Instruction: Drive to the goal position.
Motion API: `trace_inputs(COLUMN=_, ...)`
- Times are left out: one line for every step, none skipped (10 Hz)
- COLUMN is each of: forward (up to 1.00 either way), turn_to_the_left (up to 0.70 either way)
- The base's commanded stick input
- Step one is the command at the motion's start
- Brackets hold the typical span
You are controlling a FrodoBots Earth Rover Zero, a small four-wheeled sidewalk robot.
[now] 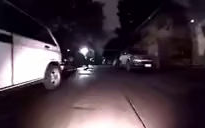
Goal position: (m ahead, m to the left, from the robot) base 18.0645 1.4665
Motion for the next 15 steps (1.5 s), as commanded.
trace_inputs(forward=1.0, turn_to_the_left=0.0)
trace_inputs(forward=1.0, turn_to_the_left=0.0)
trace_inputs(forward=1.0, turn_to_the_left=0.0)
trace_inputs(forward=1.0, turn_to_the_left=0.0)
trace_inputs(forward=1.0, turn_to_the_left=0.0)
trace_inputs(forward=1.0, turn_to_the_left=0.0)
trace_inputs(forward=1.0, turn_to_the_left=0.0)
trace_inputs(forward=1.0, turn_to_the_left=0.22)
trace_inputs(forward=1.0, turn_to_the_left=0.27)
trace_inputs(forward=1.0, turn_to_the_left=0.27)
trace_inputs(forward=1.0, turn_to_the_left=0.13)
trace_inputs(forward=1.0, turn_to_the_left=0.0)
trace_inputs(forward=1.0, turn_to_the_left=0.0)
trace_inputs(forward=1.0, turn_to_the_left=0.0)
trace_inputs(forward=1.0, turn_to_the_left=0.0)
